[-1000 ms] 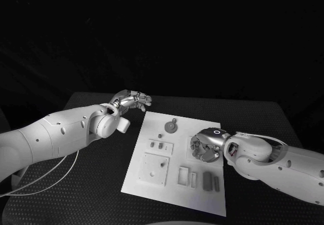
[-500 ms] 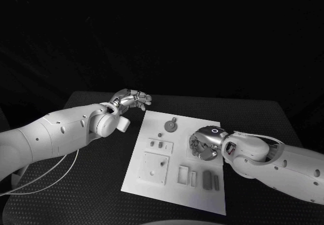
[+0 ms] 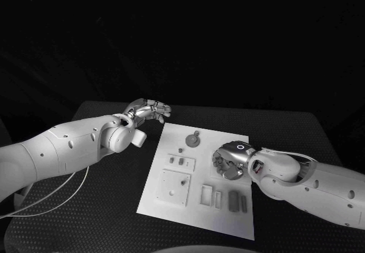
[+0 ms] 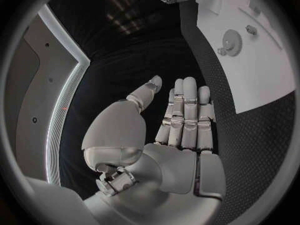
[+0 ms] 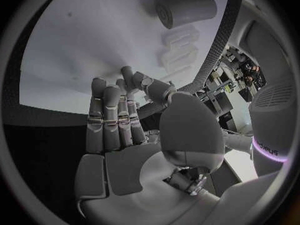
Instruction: Assemble the parts on the task board
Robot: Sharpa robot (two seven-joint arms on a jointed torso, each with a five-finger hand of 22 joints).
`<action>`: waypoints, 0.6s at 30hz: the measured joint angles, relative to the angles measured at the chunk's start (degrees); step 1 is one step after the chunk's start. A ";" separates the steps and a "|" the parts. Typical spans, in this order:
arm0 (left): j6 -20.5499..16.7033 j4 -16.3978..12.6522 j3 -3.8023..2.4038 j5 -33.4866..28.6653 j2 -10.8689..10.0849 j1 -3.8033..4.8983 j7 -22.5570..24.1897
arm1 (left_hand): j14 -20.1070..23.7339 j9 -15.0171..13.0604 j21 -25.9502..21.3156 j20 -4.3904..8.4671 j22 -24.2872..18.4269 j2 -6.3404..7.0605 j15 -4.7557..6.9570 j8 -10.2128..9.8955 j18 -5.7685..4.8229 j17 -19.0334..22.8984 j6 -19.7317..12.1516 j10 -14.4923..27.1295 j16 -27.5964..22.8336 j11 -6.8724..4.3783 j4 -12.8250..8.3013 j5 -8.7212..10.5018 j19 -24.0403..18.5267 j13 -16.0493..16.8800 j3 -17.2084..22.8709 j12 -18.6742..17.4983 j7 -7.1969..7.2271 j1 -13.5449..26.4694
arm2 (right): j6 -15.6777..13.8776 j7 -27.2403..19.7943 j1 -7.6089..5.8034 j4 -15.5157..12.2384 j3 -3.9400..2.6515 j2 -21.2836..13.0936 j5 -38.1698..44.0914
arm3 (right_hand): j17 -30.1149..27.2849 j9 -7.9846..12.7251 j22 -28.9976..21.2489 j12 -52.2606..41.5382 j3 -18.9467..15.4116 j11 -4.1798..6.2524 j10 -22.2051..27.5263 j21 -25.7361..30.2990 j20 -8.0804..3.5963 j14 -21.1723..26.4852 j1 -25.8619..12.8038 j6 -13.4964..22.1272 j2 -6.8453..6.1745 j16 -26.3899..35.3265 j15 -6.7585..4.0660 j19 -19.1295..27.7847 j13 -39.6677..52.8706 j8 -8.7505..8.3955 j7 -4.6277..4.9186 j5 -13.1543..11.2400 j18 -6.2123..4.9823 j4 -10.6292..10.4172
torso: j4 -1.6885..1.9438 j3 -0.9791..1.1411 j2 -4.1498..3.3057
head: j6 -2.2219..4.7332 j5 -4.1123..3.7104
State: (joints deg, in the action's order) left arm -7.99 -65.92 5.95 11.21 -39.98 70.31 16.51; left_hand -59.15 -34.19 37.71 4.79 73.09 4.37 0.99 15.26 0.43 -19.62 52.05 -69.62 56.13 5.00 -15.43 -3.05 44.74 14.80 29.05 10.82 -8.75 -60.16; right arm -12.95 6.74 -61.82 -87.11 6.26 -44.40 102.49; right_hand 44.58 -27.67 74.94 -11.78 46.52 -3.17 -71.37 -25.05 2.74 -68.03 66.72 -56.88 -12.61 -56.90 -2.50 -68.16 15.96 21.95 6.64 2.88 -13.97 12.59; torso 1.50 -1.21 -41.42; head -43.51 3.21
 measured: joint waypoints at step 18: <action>0.00 0.03 0.00 0.00 -0.03 0.00 -0.07 | 0.00 -0.04 0.00 0.00 0.05 0.00 0.00 0.00 0.00 -0.04 0.00 0.00 -0.22 0.00 0.00 0.00 0.00 0.00 0.00 0.00 0.00 0.00 | -1.66 0.78 0.21 -1.51 0.14 -1.15 0.66 | 0.96 -0.33 -0.01 -1.30 2.90 1.14 -2.39 -3.75 -1.03 -0.81 -0.51 -2.63 0.74 -3.36 -1.26 -1.04 0.78 0.78 -1.18 -0.44 -0.06 0.88 | -0.05 0.01 0.01 | -0.16 0.18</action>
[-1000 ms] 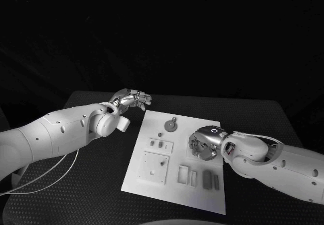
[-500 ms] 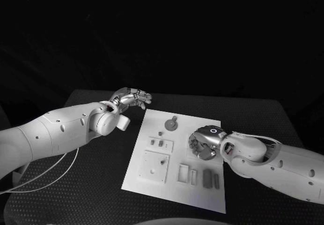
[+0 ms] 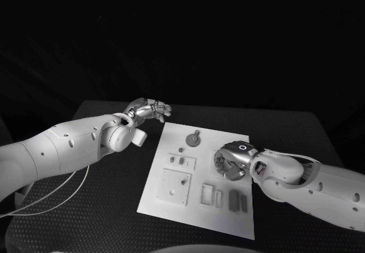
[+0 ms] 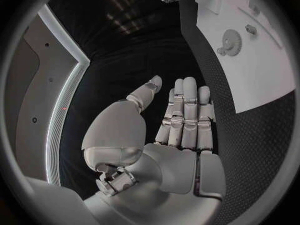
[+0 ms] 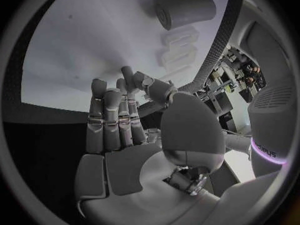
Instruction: Assemble the parts on the task board
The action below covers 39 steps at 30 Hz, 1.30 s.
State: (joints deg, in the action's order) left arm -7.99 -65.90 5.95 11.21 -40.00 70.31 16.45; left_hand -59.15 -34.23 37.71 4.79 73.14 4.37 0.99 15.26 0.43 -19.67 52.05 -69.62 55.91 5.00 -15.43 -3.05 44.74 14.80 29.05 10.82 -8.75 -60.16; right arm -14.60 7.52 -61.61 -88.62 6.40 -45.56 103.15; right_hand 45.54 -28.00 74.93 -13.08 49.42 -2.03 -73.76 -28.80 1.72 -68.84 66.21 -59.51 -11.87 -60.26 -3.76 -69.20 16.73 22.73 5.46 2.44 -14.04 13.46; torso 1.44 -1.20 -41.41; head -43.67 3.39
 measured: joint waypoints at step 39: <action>-0.04 1.12 -0.01 -0.02 1.54 0.01 0.02 | 0.00 -0.04 0.00 0.00 0.08 0.00 0.00 0.00 -0.01 -0.09 0.00 0.00 0.00 0.00 0.31 0.00 0.00 0.00 0.00 0.22 0.00 0.00 | -1.92 -2.64 2.45 -2.14 -1.43 14.48 -7.18 | 0.02 -0.40 -0.02 0.00 0.17 0.10 -0.03 -0.81 -0.39 -0.02 -0.52 -0.18 1.10 -0.33 -0.16 -0.40 1.35 0.02 0.19 0.22 0.04 0.78 | 0.09 -0.04 -0.01 | 0.07 1.98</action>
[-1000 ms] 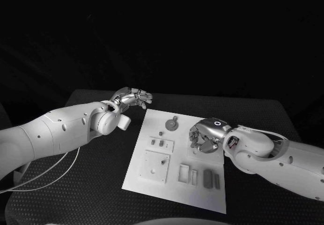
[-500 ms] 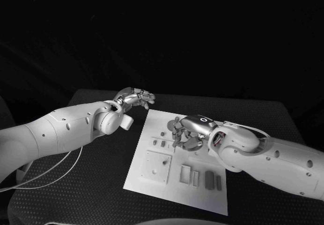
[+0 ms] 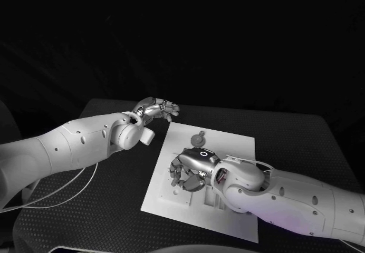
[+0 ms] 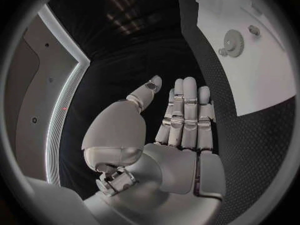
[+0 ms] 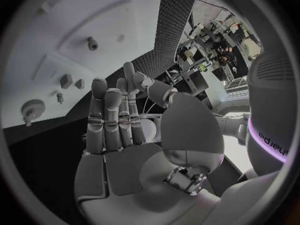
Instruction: Assemble the parts on the task board
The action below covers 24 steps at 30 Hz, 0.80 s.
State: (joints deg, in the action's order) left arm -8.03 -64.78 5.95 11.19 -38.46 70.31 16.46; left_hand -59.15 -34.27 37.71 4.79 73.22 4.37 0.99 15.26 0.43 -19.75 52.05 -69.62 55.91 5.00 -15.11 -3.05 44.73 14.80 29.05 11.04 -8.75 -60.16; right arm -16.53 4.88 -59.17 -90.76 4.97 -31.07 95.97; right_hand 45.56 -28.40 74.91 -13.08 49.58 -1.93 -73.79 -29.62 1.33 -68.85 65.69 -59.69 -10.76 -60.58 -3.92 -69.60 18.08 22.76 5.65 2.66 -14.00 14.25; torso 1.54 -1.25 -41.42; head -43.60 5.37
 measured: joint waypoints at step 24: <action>0.03 -0.09 0.00 -0.01 0.02 0.00 -0.02 | 0.00 -0.04 0.00 0.00 0.04 0.00 0.00 0.00 0.00 -0.04 0.00 0.00 0.00 0.00 0.00 0.00 0.00 0.00 0.00 0.00 0.00 0.00 | -0.52 -0.19 1.58 3.30 2.41 2.25 6.00 | -0.09 -0.08 -0.01 0.30 0.22 0.08 0.11 -0.28 0.11 0.09 0.10 0.09 0.09 -0.21 -0.07 0.11 0.44 -0.19 0.07 -0.01 0.01 0.40 | -0.13 0.03 -0.01 | -0.87 0.64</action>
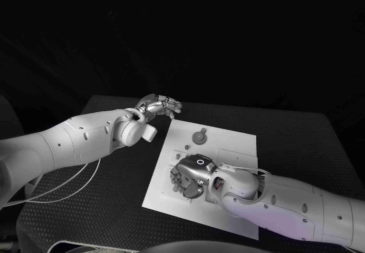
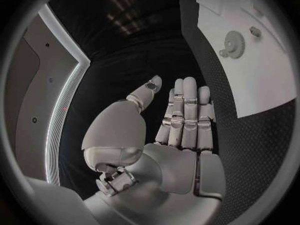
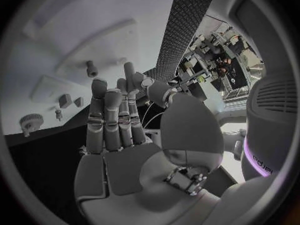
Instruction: Assemble the parts on the task board
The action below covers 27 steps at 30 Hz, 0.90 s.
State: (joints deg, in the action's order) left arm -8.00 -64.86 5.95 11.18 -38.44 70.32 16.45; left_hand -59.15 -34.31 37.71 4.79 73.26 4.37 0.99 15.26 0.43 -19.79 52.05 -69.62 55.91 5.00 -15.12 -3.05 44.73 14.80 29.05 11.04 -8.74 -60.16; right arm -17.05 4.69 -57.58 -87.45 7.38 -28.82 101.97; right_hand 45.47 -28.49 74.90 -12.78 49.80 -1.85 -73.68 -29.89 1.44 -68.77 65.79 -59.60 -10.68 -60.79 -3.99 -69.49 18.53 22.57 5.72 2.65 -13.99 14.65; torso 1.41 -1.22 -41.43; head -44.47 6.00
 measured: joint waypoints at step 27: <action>0.05 -0.03 0.00 -0.01 -0.10 0.00 -0.03 | 0.00 -0.03 -0.23 0.00 0.09 0.23 0.00 0.00 0.00 -0.09 0.00 0.15 0.00 -0.15 0.13 0.00 0.00 0.00 -0.13 0.00 0.00 0.23 | 0.50 1.06 -0.06 0.73 0.23 0.26 4.53 | -0.05 -0.12 0.04 -0.24 0.08 -0.21 -0.02 -0.26 -0.13 -0.03 -0.02 -0.01 -0.03 -0.22 0.20 -0.13 0.26 0.17 -0.21 -0.22 0.00 0.24 | 0.00 0.01 0.02 | -0.31 -0.04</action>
State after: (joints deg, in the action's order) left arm -7.95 -64.89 5.95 11.17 -38.54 70.32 16.42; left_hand -59.15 -34.34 37.48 4.79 73.35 4.60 0.99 15.26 0.43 -19.89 52.05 -69.48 55.91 4.85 -14.99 -3.05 44.73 14.80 28.92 11.04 -8.74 -59.93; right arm -16.55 5.75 -57.64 -86.72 7.61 -28.56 106.51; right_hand 45.42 -28.60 74.94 -13.02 49.88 -2.06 -73.70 -30.16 1.31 -68.80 65.78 -59.61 -10.70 -61.01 -3.79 -69.61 18.79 22.74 5.51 2.43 -13.99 14.89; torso 1.41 -1.21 -41.42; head -44.79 5.97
